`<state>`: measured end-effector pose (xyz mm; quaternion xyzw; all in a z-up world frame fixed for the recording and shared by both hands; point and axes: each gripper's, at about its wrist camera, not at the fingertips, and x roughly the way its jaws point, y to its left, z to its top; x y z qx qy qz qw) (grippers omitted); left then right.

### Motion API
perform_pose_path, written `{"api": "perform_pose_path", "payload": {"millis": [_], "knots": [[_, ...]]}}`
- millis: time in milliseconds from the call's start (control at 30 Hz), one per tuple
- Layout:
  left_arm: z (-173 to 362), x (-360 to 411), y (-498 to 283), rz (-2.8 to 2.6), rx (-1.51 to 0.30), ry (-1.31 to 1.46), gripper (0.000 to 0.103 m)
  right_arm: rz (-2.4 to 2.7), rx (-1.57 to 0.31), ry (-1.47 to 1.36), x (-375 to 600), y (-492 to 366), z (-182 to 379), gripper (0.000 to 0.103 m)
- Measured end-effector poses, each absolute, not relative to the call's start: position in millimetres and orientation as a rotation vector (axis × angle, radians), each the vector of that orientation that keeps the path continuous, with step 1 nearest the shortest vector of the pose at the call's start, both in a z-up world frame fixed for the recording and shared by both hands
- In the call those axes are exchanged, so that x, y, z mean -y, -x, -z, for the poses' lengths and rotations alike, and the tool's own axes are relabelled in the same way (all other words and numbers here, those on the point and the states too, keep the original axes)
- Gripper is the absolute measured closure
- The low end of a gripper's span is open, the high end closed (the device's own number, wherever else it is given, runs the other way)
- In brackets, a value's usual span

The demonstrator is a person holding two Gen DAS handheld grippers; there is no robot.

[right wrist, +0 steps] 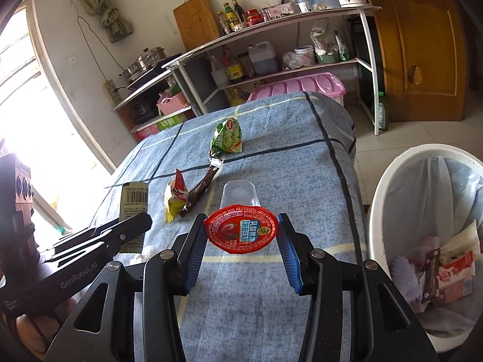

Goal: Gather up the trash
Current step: 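Carry the paper wrapper and red jelly cup over the white bin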

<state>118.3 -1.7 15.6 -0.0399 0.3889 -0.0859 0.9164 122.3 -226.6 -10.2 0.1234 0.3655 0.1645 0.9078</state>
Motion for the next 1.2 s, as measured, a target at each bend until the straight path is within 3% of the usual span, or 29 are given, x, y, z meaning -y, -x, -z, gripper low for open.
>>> {"api": "perform_pose_path", "payload": {"millis": [600, 1200], "knots": [[-34.8, 107.8, -103.8, 0.380, -0.769, -0.016, 0.082, -0.180, -0.677, -0.312, 326.8, -82.2, -11.4, 0.056], [-17.0, 222.5, -99.1, 0.565, -0.826, -0.138, 0.081, 0.015, -0.700, -0.369, 434.9, -59.8, 4.4, 0.056]]}}
